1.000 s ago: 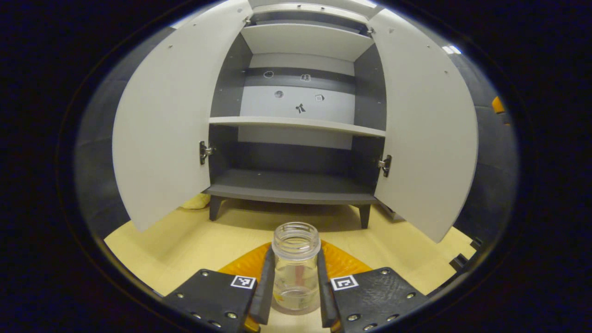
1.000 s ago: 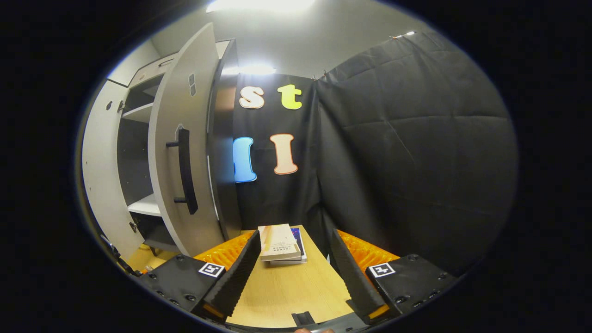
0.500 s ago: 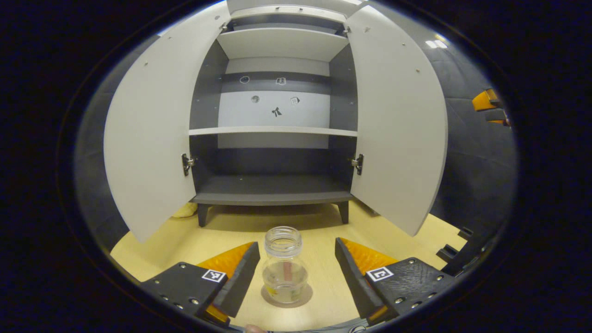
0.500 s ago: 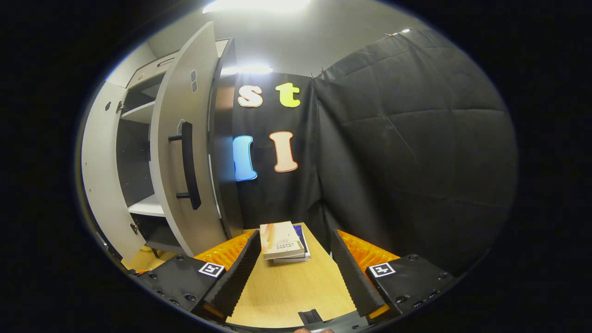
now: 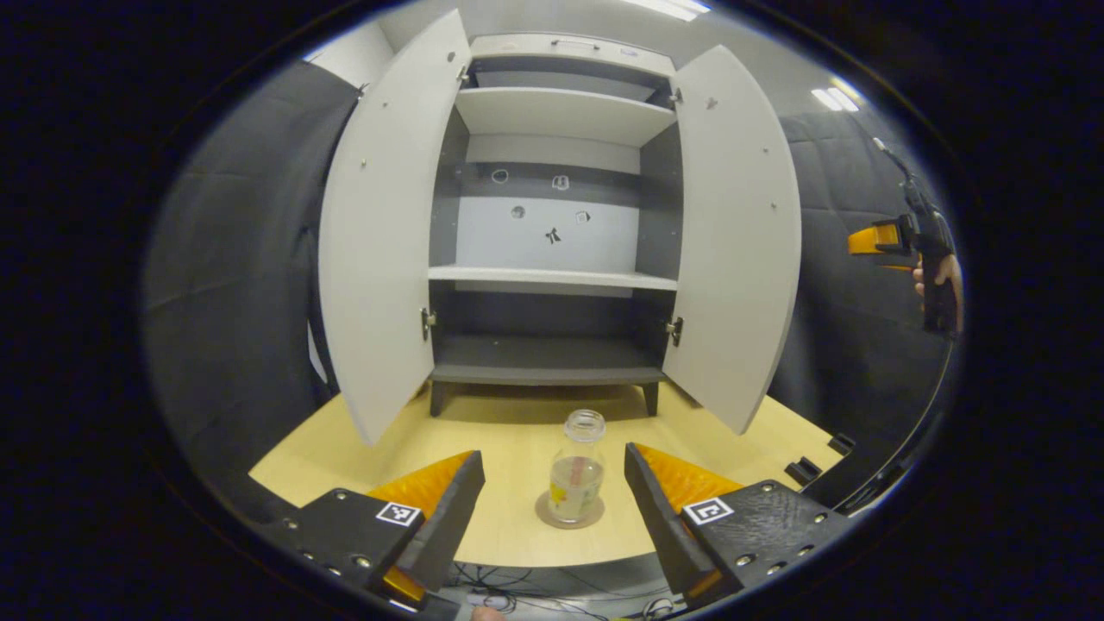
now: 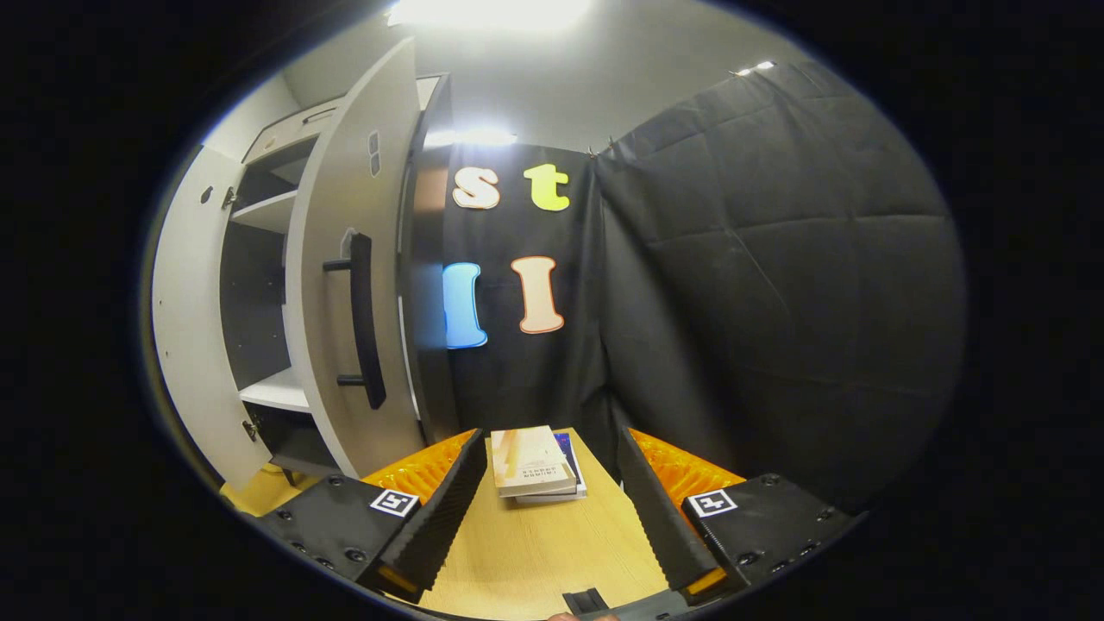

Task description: Grasp the bottle in the cabinet with the left hand and place it on the coaster, then close the right door with the right hand and the left door with the left hand.

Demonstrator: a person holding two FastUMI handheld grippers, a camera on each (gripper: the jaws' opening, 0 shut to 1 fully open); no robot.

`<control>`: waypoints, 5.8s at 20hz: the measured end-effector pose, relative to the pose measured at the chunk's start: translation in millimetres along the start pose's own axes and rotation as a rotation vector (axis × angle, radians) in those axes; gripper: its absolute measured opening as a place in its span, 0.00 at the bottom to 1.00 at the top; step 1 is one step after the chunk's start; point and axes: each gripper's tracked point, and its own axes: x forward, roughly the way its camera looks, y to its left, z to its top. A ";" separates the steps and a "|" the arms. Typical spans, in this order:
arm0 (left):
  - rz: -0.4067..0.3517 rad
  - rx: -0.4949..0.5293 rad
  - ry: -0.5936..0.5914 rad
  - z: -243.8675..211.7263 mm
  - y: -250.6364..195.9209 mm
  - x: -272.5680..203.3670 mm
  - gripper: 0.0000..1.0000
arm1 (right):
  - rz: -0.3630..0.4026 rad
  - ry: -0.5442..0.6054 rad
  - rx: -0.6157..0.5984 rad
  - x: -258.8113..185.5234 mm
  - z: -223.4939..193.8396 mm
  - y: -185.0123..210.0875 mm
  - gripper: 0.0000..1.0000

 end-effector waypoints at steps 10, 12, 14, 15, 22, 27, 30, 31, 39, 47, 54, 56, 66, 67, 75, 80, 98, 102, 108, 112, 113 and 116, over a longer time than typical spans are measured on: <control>0.034 -0.044 -0.155 154.0 54.4 -18.4 0.94 | 0.124 -0.038 -0.035 14.5 57.7 37.1 0.96; 0.021 -0.094 -0.145 170.9 53.3 -9.9 0.94 | 0.138 -0.018 0.022 26.4 62.6 40.6 0.97; 0.019 -0.142 -0.160 192.1 56.1 1.9 0.94 | 0.153 -0.020 0.058 38.8 70.2 42.6 0.97; 0.019 -0.161 -0.174 202.5 56.4 7.5 0.93 | 0.166 -0.028 0.063 45.7 73.9 45.3 0.97; 0.120 -0.133 -0.222 229.3 76.2 44.4 0.94 | 0.240 -0.038 0.042 84.7 77.7 68.7 0.98; 0.132 -0.142 -0.201 221.9 68.5 61.7 0.94 | 0.282 -0.034 0.039 88.9 77.3 80.1 0.95; 0.118 -0.148 -0.175 214.8 67.7 65.7 0.93 | 0.316 -0.011 0.035 78.7 75.1 102.6 0.95; 0.116 -0.145 -0.172 214.7 71.1 66.9 0.94 | 0.325 -0.007 0.036 73.3 72.8 111.6 0.95; -0.010 -0.101 -0.144 210.4 92.7 62.7 0.94 | 0.364 -0.004 0.048 65.8 70.9 193.9 0.95; -0.024 -0.102 -0.165 206.8 142.5 22.0 0.94 | 0.325 0.035 0.134 63.0 43.3 244.6 0.95; 0.045 -0.113 -0.200 194.4 222.6 -5.6 0.94 | 0.250 -0.009 0.105 49.4 43.8 232.1 0.96; 0.049 -0.118 -0.201 195.3 242.0 -7.9 0.94 | 0.234 -0.047 0.073 45.1 56.1 227.3 0.96; 0.132 -0.030 -0.212 224.4 338.0 12.6 0.94 | 0.140 -0.029 0.078 12.6 33.3 201.7 0.95; 0.132 -0.025 -0.219 231.3 347.4 17.6 0.94 | 0.129 -0.018 0.085 10.7 29.9 197.4 0.95; 0.074 -0.056 -0.213 263.6 373.5 72.6 0.93 | 0.053 0.002 0.090 -10.0 14.6 171.2 0.95; -0.050 -0.066 -0.240 280.6 333.6 104.6 0.94 | 0.023 0.003 0.098 -20.9 7.8 161.7 0.92; -0.016 -0.013 -0.226 292.1 199.5 119.3 0.89 | 0.122 0.087 0.091 22.2 -10.0 175.1 0.96; -0.014 -0.056 -0.259 302.5 160.8 131.0 0.89 | 0.173 0.078 0.105 46.9 -0.2 167.9 0.96; 0.071 -0.071 -0.289 297.0 140.7 98.7 0.89 | 0.224 0.066 0.086 67.8 -1.8 140.5 0.96; 0.145 -0.054 -0.282 286.7 134.8 63.5 0.89 | 0.272 0.085 0.078 81.7 -12.3 131.2 0.96; 0.156 -0.050 -0.281 284.8 130.7 54.3 0.89 | 0.290 0.086 0.079 85.2 -12.5 131.4 0.96; 0.182 -0.010 -0.275 277.8 119.9 30.1 0.89 | 0.334 0.098 0.080 90.3 -14.8 135.6 0.96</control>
